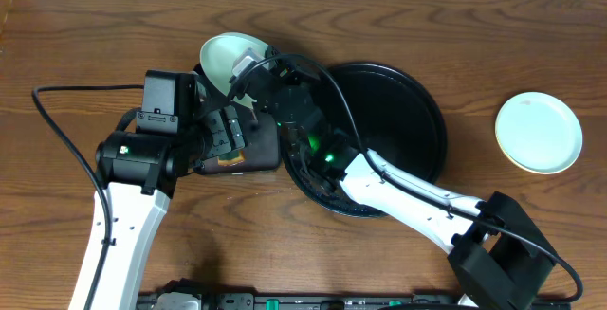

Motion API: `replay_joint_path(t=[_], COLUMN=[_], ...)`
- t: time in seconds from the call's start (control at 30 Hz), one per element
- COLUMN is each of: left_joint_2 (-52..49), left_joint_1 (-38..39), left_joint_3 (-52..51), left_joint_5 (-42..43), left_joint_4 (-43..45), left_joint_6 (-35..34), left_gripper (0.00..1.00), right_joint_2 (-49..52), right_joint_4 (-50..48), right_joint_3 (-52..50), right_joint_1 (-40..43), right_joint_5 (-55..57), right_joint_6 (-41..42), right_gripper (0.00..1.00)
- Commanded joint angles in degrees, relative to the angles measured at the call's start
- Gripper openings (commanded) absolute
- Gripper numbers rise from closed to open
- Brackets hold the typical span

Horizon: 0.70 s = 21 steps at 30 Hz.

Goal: Clean dirty plates on tray and stack at the side
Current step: 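Carry the green plate rightward with the right gripper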

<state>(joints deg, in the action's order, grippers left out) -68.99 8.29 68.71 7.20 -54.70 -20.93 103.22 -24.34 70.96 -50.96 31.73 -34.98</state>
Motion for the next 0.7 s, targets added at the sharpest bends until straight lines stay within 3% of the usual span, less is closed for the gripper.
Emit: replay_joint_path(t=[0.0,0.47,0.67], left_joint_2=[0.04,0.04,0.04], left_joint_1=[-0.31,-0.31,-0.31], left_joint_3=[0.72,0.72,0.72], left_joint_5=[0.09,0.09,0.09], left_joint_4=[-0.15,-0.15,-0.15], left_joint_6=[0.35,0.35,0.35], left_gripper=[0.9,0.9,0.9], right_joint_2=[-1.99,-1.99,-2.64], right_joint_4=[-0.55,-0.98,18.78], right_joint_3=[0.52,0.52,0.52], right_joint_1=[-0.37,-0.35,7.26], right_joint_5=[1.49,4.5,3.87], right_joint_6=[-0.92,-1.03,30.18], right_gripper=[0.01,0.01,0.01])
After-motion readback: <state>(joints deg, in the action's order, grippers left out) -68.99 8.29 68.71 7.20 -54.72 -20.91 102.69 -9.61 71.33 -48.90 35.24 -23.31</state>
